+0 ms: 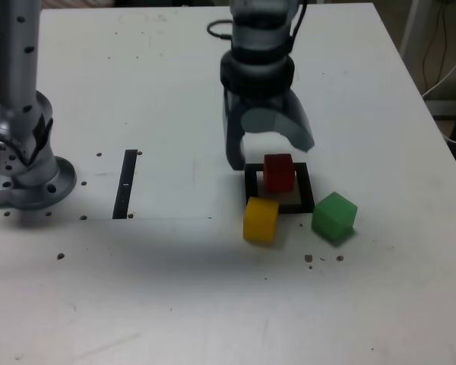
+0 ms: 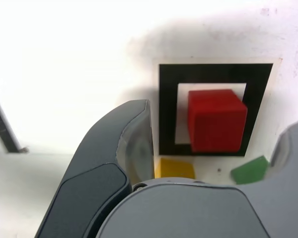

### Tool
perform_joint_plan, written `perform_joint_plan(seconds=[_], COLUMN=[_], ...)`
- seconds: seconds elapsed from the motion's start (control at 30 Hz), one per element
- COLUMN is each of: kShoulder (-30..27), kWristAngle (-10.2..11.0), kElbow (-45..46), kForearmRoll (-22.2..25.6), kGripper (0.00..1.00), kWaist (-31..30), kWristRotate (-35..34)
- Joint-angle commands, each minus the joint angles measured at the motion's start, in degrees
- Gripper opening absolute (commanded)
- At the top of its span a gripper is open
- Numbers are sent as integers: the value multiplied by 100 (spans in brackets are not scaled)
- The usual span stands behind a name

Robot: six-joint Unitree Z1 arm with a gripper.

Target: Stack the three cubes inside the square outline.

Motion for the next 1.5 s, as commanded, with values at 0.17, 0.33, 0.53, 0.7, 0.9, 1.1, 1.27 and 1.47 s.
perform_joint_plan(seconds=[0.17,0.33,0.53,0.7,0.9,1.1,1.27,1.47], kShoulder=[-70,-86,95,247,431,655,886,1135], kWristAngle=[-30,-154,-365,-444,-434,-391,-390,-395], kElbow=[-951,-1585,-1984,-1954,-1803,-1835,-1839,-1796], kForearmRoll=[1077,1483,1531,1496,1159,820,661,521], kGripper=[99,99,99,99,99,100,99,99], kWaist=[-273,-596,-957,-1036,-1041,-1044,-1043,-1043], kWristRotate=[-141,-632,-1524,-2072,-2620,-2865,-2925,-2933])
